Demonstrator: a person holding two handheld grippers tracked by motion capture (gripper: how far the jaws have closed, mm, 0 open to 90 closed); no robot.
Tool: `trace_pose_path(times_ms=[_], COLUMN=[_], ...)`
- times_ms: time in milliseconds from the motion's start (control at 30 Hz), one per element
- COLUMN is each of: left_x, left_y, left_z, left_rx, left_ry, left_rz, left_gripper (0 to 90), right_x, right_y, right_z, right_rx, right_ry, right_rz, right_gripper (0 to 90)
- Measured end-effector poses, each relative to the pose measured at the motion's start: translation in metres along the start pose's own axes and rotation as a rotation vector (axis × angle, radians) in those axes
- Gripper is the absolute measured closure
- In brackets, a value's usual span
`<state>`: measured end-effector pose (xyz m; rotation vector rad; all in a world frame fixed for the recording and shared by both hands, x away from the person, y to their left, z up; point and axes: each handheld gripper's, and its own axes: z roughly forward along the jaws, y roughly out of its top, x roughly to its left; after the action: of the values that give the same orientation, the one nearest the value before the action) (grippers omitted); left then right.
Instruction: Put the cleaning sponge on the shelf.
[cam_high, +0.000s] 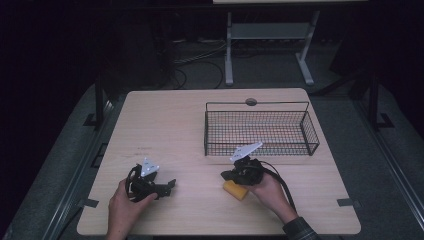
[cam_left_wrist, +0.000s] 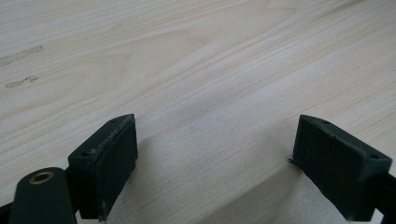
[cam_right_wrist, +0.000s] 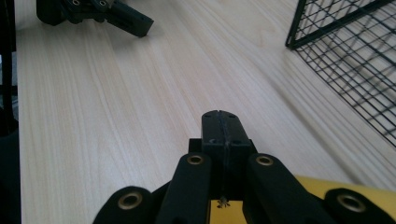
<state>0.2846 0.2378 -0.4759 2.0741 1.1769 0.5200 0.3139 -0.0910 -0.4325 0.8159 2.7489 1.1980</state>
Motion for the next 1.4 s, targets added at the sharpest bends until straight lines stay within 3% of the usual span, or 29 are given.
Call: trace_pose_path(times_ms=[233, 400, 1400], left_x=[0.0, 0.0, 0.0], left_y=[0.0, 0.0, 0.0], left_z=[0.0, 0.0, 0.0], left_rx=[0.0, 0.0, 0.006], left_ry=[0.0, 0.0, 0.0], left_rz=[0.0, 0.0, 0.007], left_gripper=[13.1, 13.1, 13.1], right_x=[0.002, 0.003, 0.001], right_y=[0.003, 0.001, -0.042], right_z=[0.014, 0.014, -0.027], right_rx=[0.032, 0.044, 0.073], right_ry=[0.0, -0.001, -0.035], right_rz=[-0.012, -0.015, 0.049], right_gripper=[89.6, 89.5, 89.5])
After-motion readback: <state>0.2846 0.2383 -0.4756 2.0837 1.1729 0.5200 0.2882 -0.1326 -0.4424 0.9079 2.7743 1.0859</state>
